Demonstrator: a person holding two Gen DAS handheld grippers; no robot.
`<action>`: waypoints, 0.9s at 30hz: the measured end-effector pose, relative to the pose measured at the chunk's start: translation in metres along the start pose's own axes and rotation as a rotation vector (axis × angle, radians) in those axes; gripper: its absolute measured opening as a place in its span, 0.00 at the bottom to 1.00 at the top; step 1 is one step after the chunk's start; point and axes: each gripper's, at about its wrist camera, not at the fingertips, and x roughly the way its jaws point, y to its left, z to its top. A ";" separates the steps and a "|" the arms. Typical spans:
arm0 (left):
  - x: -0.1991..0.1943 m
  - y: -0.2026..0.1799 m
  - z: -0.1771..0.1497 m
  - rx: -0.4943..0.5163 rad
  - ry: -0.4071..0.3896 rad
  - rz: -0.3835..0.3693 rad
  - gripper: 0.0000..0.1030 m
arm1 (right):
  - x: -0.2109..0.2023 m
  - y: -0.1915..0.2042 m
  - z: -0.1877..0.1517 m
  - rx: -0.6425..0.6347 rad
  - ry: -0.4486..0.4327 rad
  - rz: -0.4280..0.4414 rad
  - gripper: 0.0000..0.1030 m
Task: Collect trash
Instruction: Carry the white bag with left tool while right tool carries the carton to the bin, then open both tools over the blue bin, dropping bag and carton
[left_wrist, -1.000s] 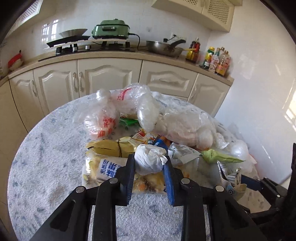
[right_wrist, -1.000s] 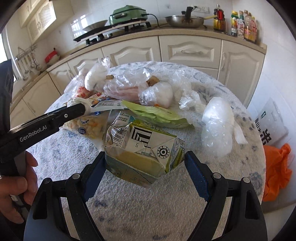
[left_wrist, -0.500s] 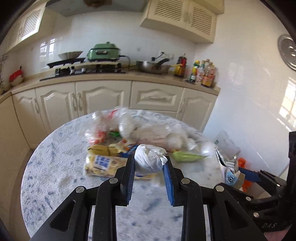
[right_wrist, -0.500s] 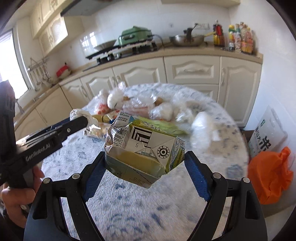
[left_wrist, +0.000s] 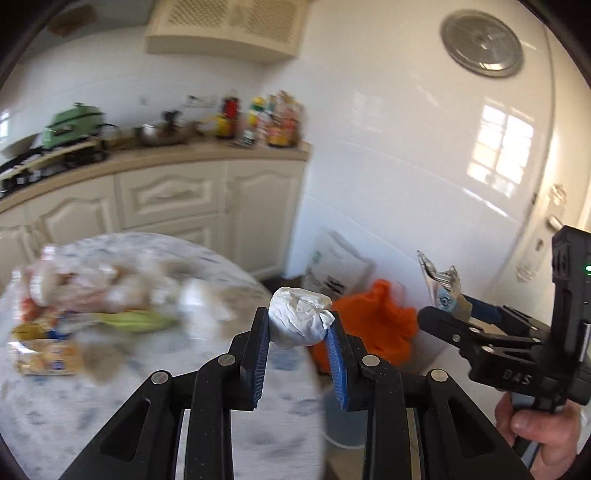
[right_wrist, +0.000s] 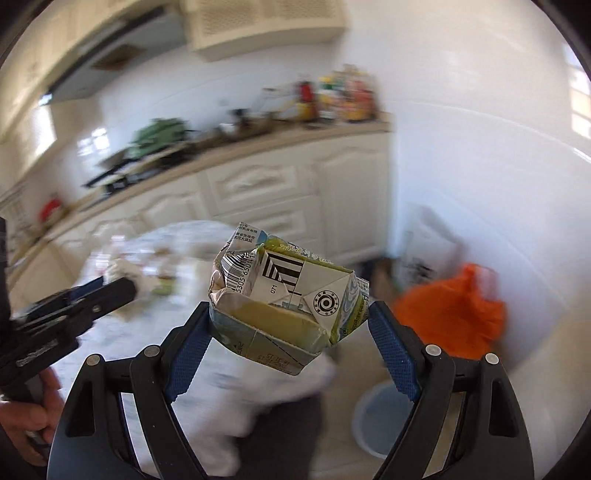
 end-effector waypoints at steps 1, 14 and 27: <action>0.017 -0.017 -0.003 0.016 0.036 -0.040 0.25 | 0.002 -0.020 -0.005 0.023 0.017 -0.040 0.83; 0.204 -0.133 -0.052 0.133 0.398 -0.176 0.26 | 0.082 -0.175 -0.097 0.266 0.272 -0.204 0.83; 0.345 -0.147 -0.062 0.134 0.564 -0.102 0.86 | 0.139 -0.250 -0.153 0.458 0.397 -0.226 0.96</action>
